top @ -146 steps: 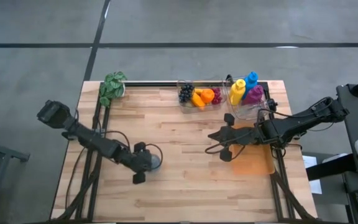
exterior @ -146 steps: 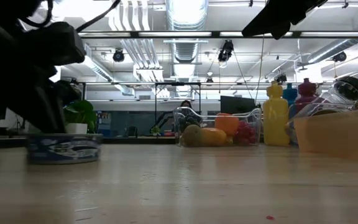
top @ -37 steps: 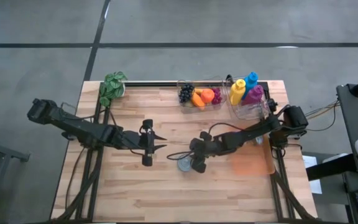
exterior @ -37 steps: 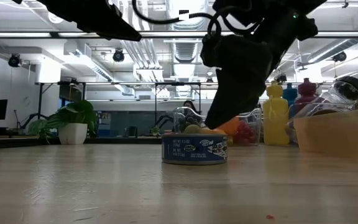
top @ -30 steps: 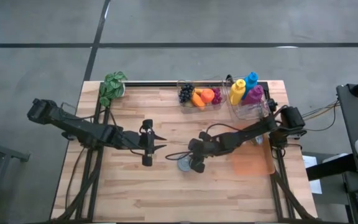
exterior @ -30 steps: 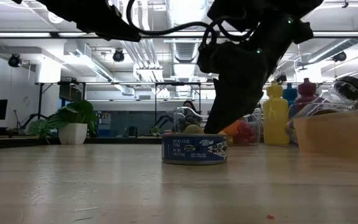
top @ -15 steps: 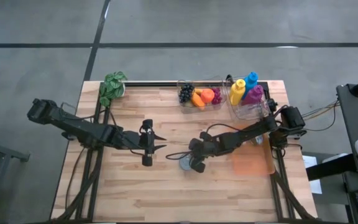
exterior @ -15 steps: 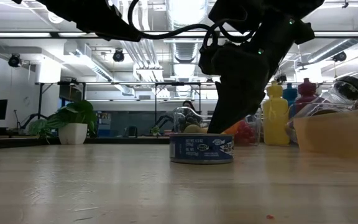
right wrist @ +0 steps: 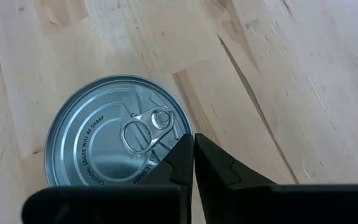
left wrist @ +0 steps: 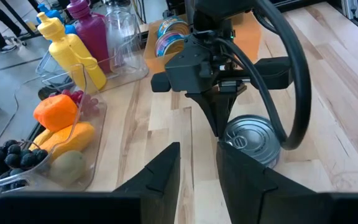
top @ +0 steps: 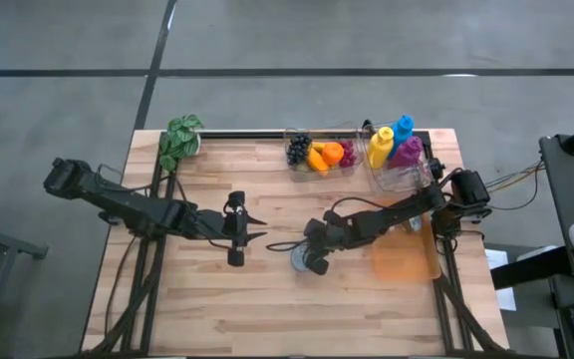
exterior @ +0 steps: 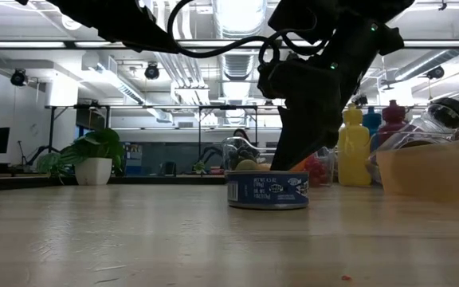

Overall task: Pick & Place Food Item
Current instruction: Put the blue tuna can into the orange bin

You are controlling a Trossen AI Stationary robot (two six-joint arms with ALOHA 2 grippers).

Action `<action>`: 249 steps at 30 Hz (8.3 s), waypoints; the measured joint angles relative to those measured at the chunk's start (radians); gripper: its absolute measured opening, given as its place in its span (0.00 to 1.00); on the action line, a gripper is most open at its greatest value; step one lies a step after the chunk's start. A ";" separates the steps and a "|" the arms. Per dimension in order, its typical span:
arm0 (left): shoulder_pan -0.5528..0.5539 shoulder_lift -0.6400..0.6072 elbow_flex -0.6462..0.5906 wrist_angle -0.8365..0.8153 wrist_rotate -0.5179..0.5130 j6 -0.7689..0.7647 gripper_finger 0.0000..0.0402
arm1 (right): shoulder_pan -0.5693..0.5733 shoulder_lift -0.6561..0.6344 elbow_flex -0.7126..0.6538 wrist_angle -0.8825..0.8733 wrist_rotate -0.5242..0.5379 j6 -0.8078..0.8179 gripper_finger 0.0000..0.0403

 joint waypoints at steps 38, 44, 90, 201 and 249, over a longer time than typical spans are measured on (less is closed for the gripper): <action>-0.001 0.000 0.000 0.000 0.000 -0.004 0.27 | -0.013 0.002 -0.003 -0.006 0.003 0.037 0.02; -0.001 0.000 0.000 0.000 0.000 -0.005 0.27 | -0.014 0.004 -0.003 -0.006 0.003 0.038 0.02; 0.000 0.000 -0.007 0.001 0.000 -0.007 0.27 | -0.017 -0.007 -0.034 -0.067 0.045 0.064 0.02; -0.008 -0.362 -0.224 -0.059 0.065 -0.051 0.27 | 0.165 -0.080 0.337 -0.431 0.491 0.327 0.48; -0.009 -0.361 -0.225 -0.080 0.065 -0.051 0.27 | 0.175 0.061 0.307 -0.407 0.599 0.656 0.72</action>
